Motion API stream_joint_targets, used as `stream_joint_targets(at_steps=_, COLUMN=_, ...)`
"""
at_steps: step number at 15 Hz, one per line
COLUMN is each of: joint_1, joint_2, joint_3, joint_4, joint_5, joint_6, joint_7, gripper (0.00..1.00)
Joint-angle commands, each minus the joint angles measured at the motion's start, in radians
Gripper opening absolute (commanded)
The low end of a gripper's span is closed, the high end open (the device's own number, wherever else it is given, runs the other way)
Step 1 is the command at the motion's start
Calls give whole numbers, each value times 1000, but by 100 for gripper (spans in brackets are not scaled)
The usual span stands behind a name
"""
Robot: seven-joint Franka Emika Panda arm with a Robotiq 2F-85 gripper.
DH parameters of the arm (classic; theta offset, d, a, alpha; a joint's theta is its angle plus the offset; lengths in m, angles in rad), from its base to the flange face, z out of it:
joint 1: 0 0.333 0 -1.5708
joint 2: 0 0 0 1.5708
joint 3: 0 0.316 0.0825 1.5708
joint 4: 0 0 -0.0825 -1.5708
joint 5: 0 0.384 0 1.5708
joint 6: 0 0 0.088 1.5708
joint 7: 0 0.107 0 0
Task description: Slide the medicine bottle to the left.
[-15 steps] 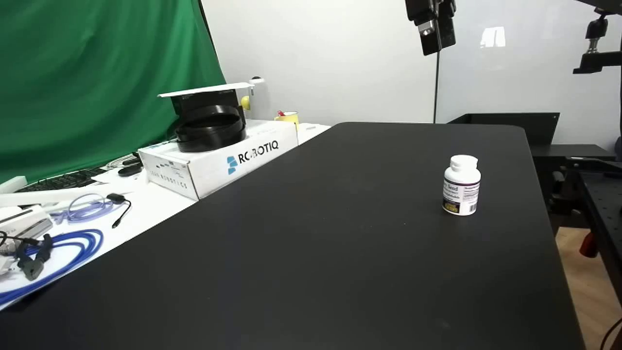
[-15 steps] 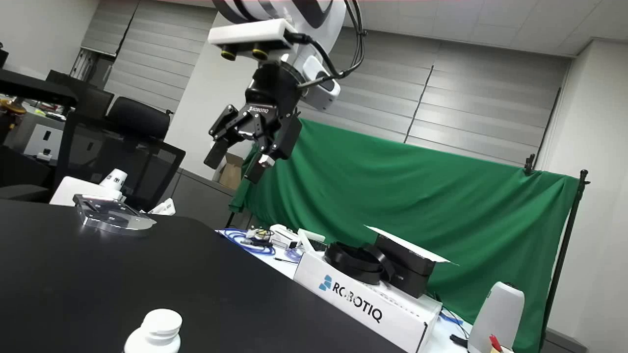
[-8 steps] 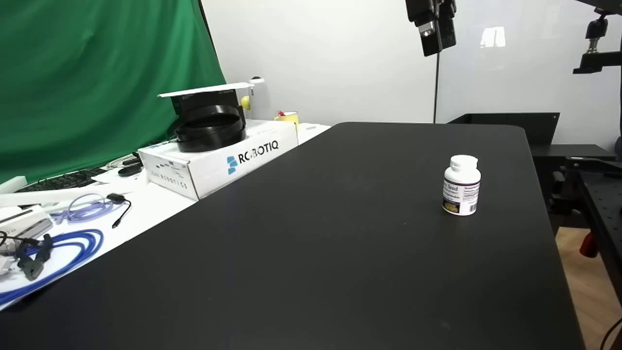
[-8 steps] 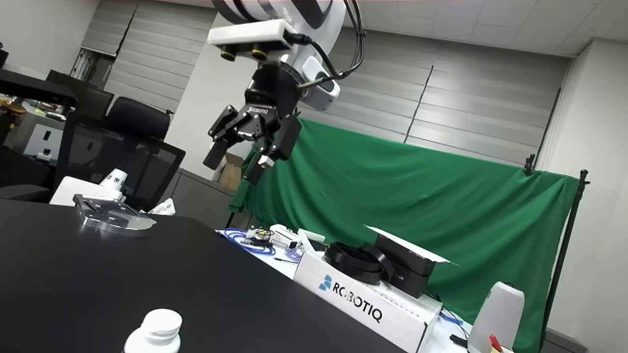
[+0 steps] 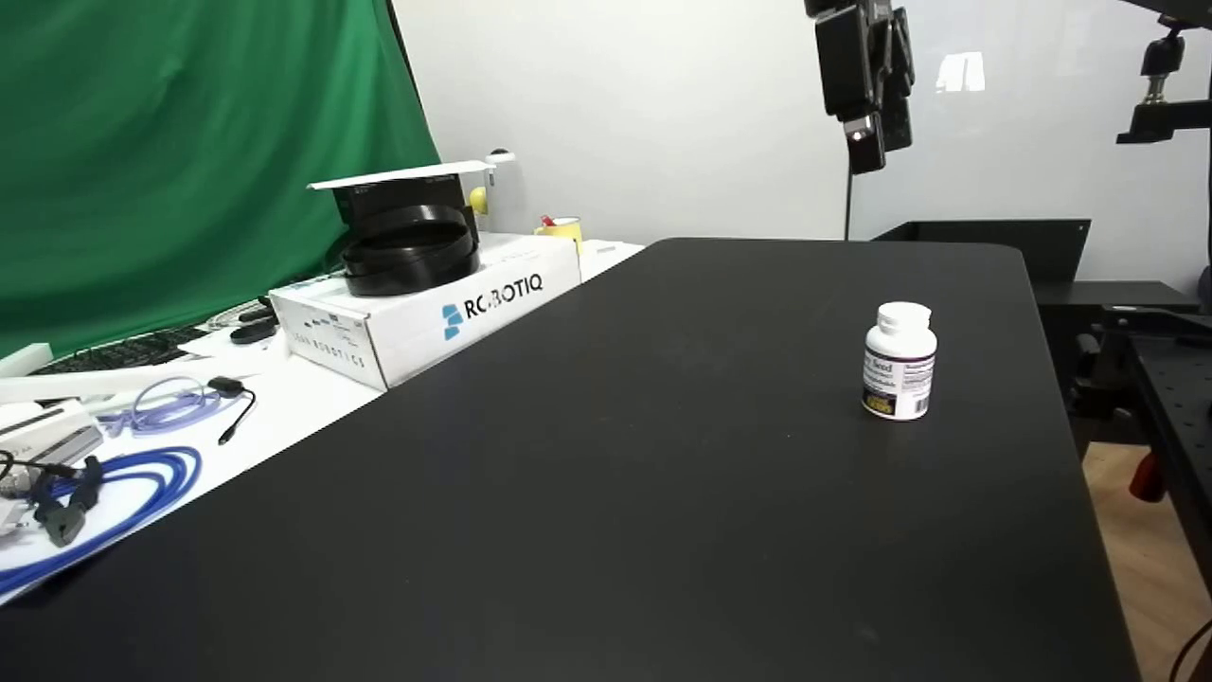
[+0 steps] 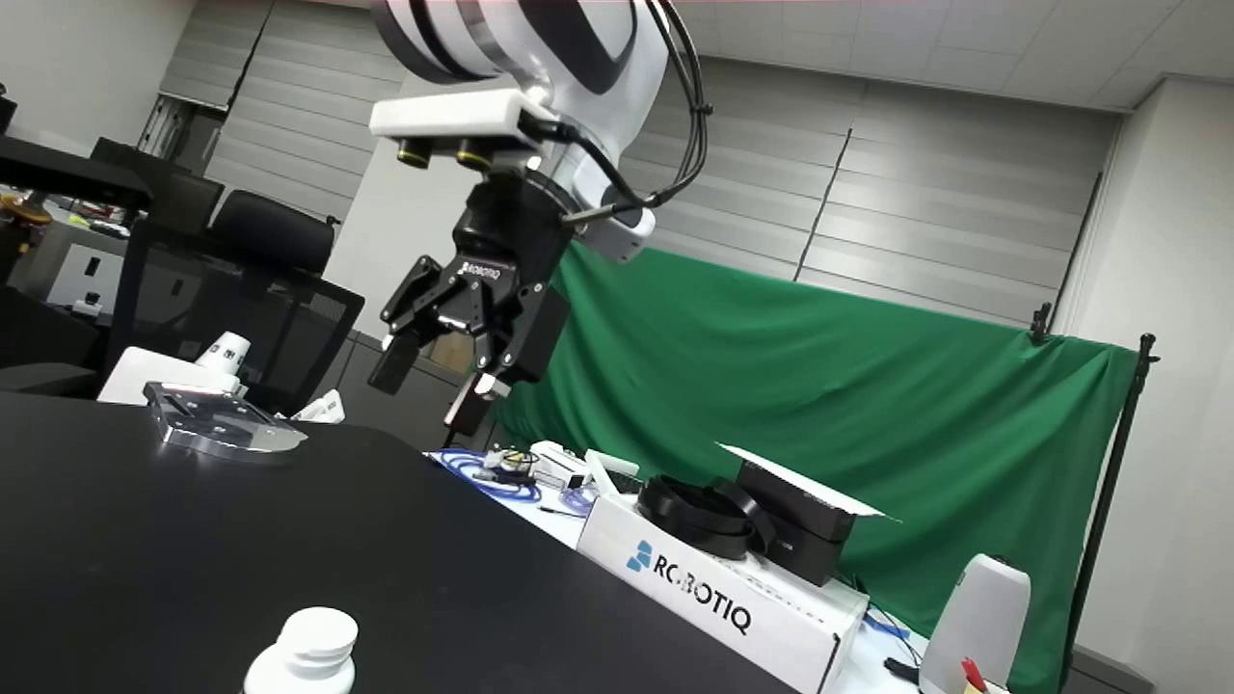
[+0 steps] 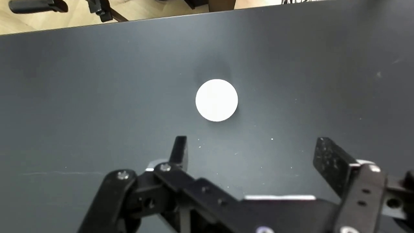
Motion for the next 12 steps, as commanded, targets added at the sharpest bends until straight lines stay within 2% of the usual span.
stream_joint_targets(at_steps=1, joint_1=-11, joint_2=-6, joint_3=-15, joint_4=-104, joint_5=-17, joint_6=130, joint_7=-5, gripper=100)
stream_joint_targets(at_steps=7, joint_1=-28, joint_2=54, joint_3=-32, joint_4=-217, joint_5=-44, joint_6=420, joint_7=-30, gripper=100)
stream_joint_targets(at_steps=12, joint_1=-36, joint_2=113, joint_3=-44, joint_4=-235, joint_5=-34, joint_6=503, joint_7=-30, gripper=100)
